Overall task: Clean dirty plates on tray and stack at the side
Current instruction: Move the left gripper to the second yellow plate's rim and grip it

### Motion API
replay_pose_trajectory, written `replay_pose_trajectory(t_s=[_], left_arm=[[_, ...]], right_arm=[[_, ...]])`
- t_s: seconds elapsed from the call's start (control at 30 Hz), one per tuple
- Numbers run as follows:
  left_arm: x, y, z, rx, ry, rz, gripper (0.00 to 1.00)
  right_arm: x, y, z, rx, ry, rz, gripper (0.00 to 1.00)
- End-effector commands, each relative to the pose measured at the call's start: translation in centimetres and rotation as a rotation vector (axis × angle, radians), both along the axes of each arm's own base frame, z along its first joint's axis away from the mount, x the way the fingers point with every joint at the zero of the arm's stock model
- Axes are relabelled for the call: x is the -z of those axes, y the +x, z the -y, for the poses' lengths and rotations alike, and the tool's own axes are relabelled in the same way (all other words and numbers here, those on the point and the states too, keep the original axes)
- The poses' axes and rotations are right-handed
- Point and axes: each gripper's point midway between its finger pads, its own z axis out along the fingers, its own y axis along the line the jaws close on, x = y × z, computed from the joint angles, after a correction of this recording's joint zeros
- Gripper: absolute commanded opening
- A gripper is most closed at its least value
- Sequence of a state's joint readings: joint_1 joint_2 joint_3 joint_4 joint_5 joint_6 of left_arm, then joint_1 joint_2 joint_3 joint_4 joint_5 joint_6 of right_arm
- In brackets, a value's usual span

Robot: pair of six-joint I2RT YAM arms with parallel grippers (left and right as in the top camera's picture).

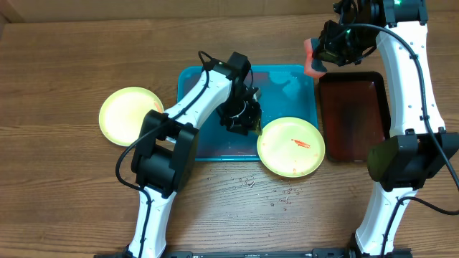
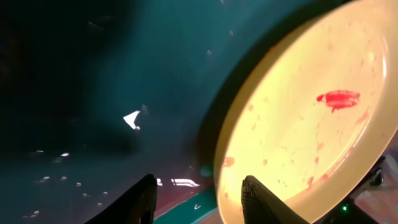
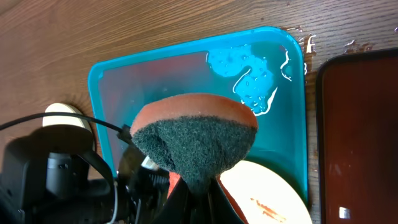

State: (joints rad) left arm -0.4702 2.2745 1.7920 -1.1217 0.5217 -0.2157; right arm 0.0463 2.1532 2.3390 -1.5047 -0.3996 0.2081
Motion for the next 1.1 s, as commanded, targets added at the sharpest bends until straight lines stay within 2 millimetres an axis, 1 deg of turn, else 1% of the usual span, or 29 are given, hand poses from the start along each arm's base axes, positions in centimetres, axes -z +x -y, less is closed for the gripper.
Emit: replay_pose_trajectory(t_s=[0.0, 0.1, 0.23, 0.4, 0.67, 0.77, 0.9, 0.97, 1.03, 1.07], left_arm=[[0.5, -1.8, 1.7, 0.084, -0.019, -0.013, 0.47], [0.8, -2.2, 2.0, 0.093, -0.016, -0.021, 0.46], [1.1, -2.2, 2.0, 0.079, -0.006, -0.032, 0.44], [1.2, -2.3, 1.9, 0.071, 0.012, -0.034, 0.35], [1.9, -2.8, 2.0, 0.065, 0.085, -0.020, 0.36], [2.1, -2.8, 1.9, 0.059, 0.101, -0.016, 0.34], [2.9, -2.6, 1.3, 0.010, 0.151, -0.020, 0.26], [3.3, -2.8, 1.3, 0.011, 0.150, -0.033, 0.18], [3.4, -2.8, 1.3, 0.006, 0.147, -0.043, 0.06], [3.4, -2.7, 1.2, 0.002, 0.144, -0.046, 0.04]], right_arm=[[-0.5, 0.1, 0.2, -0.003, -0.007, 0.021, 0.04], [-0.5, 0.1, 0.2, -0.003, -0.007, 0.019, 0.05], [-0.5, 0.0, 0.2, -0.003, -0.007, 0.018, 0.05], [-0.5, 0.0, 0.2, -0.003, -0.007, 0.018, 0.05], [-0.5, 0.0, 0.2, -0.004, -0.008, 0.014, 0.05], [-0.5, 0.0, 0.2, -0.004, -0.008, 0.015, 0.05], [-0.5, 0.0, 0.2, -0.004, -0.008, 0.014, 0.05], [-0.5, 0.0, 0.2, -0.003, -0.007, 0.015, 0.05], [-0.5, 0.0, 0.2, -0.003, -0.007, 0.015, 0.05], [-0.5, 0.0, 0.2, -0.003, -0.007, 0.015, 0.05]])
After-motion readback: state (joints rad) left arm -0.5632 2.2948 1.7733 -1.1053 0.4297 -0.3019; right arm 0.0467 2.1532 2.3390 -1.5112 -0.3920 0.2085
